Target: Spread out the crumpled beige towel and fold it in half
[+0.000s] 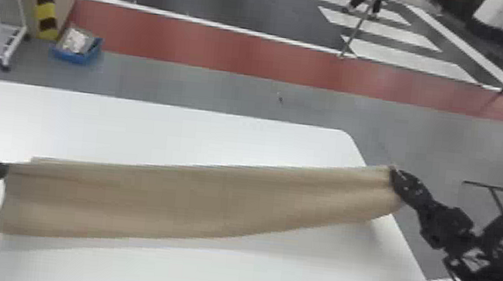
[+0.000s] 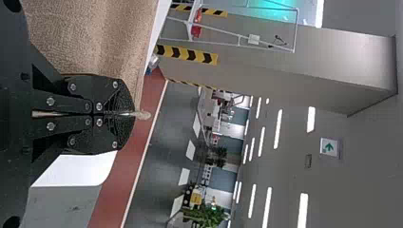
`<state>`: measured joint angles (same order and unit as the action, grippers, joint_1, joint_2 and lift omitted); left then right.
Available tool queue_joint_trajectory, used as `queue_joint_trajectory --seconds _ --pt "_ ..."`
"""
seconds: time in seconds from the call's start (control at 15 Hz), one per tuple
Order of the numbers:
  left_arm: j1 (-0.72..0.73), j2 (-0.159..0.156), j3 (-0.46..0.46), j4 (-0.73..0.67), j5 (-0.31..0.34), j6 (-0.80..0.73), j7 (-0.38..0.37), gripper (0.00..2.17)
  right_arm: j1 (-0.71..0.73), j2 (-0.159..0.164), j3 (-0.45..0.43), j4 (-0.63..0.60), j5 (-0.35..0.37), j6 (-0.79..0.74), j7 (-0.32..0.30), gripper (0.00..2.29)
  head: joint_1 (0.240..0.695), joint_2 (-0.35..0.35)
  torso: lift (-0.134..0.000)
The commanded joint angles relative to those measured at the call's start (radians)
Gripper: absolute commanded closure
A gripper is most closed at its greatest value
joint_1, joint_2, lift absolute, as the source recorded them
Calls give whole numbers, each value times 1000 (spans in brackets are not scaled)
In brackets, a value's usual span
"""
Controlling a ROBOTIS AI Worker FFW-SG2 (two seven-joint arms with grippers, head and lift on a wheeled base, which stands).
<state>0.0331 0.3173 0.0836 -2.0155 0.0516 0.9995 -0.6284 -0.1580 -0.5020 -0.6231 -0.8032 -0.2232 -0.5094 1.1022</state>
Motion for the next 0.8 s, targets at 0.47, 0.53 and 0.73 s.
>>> queue_joint_trajectory --seconds 0.47,0.53,0.73 --pt "-137 -3 -110 170 -29 -43 29 1710 -43 7 88 58 61 -40 -133 1318 695 -335 -124" --pt "-148 -3 -125 187 -33 -49 35 1710 -44 8 100 58 85 -44 -154 1318 695 -333 -124" --pt "-174 -7 -156 231 -38 -80 45 1710 -48 8 108 82 96 -62 -185 1318 695 -327 -124"
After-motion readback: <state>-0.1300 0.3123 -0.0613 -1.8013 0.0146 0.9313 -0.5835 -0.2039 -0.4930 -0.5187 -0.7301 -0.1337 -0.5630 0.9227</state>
